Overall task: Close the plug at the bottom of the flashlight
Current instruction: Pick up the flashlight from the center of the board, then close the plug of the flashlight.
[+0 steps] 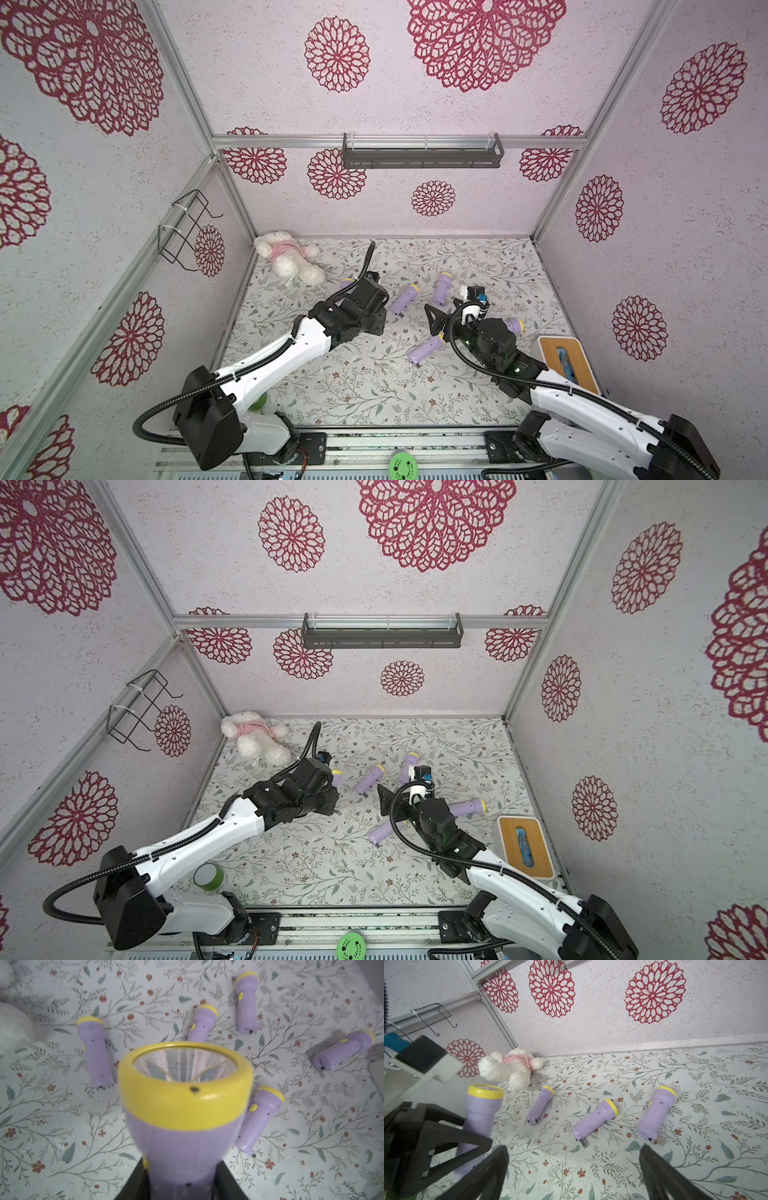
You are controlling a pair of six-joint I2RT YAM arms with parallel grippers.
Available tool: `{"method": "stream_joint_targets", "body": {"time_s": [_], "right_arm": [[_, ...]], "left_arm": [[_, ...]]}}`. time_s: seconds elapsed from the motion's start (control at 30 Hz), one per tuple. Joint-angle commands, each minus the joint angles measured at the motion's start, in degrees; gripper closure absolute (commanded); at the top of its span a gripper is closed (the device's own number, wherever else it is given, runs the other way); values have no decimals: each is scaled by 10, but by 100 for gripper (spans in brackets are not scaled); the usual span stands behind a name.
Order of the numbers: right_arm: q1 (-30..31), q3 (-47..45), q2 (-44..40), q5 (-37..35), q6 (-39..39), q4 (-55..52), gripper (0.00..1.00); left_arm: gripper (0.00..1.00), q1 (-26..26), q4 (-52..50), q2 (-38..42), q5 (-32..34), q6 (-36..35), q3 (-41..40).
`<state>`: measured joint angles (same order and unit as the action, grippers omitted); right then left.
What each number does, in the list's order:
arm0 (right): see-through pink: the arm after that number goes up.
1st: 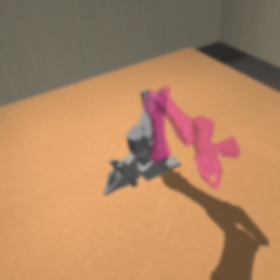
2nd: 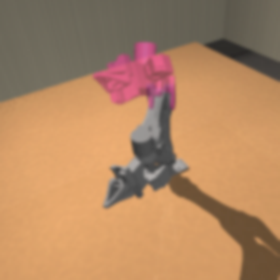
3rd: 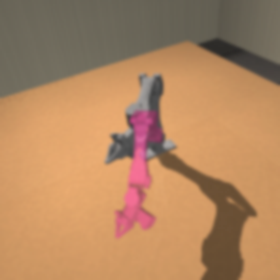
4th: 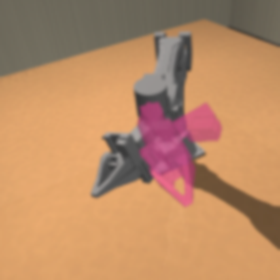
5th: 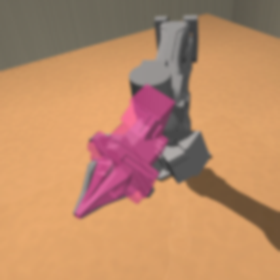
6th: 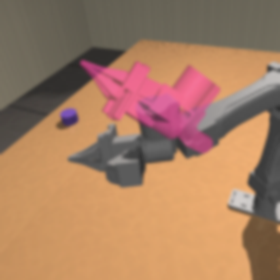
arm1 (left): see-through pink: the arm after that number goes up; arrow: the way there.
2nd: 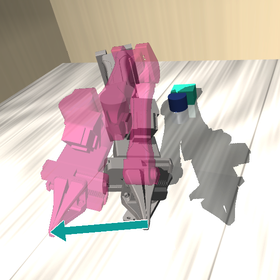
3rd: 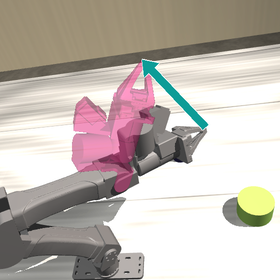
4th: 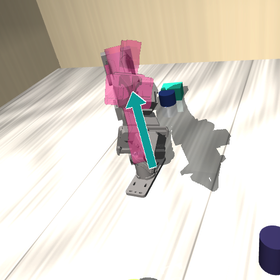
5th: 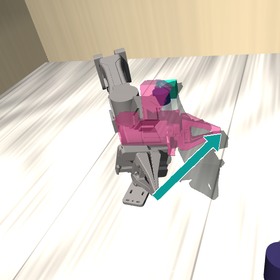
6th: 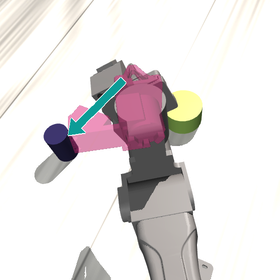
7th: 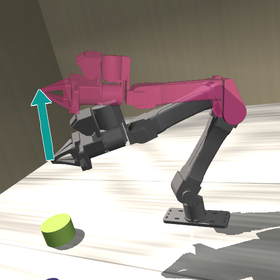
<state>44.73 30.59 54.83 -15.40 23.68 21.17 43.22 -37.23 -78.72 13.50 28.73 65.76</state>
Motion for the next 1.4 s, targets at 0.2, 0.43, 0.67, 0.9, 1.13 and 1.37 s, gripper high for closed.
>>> {"method": "stream_joint_targets", "body": {"time_s": [0.2, 0.43, 0.67, 0.9, 1.13, 1.37], "right_arm": [[-36, 99, -2, 1, 32, -98, 1], [-80, 136, -3, 8, 66, -150, 1], [-132, 147, 24, 68, 110, -126, 1], [-162, 155, 56, 140, 162, -96, 1], [-167, 87, 96, 229, 288, 74, 1], [-165, 53, 140, 274, 386, 237, 1]], "left_arm": [[100, -58, 65, 2, -41, 41, 48], [100, -133, 123, -7, -170, 93, 57], [100, -150, 185, -48, -244, 130, 81], [100, -200, 303, -98, -363, 227, 59], [100, -208, 393, -119, -412, 263, 35], [100, -210, 527, -139, -448, 333, 6]]}}
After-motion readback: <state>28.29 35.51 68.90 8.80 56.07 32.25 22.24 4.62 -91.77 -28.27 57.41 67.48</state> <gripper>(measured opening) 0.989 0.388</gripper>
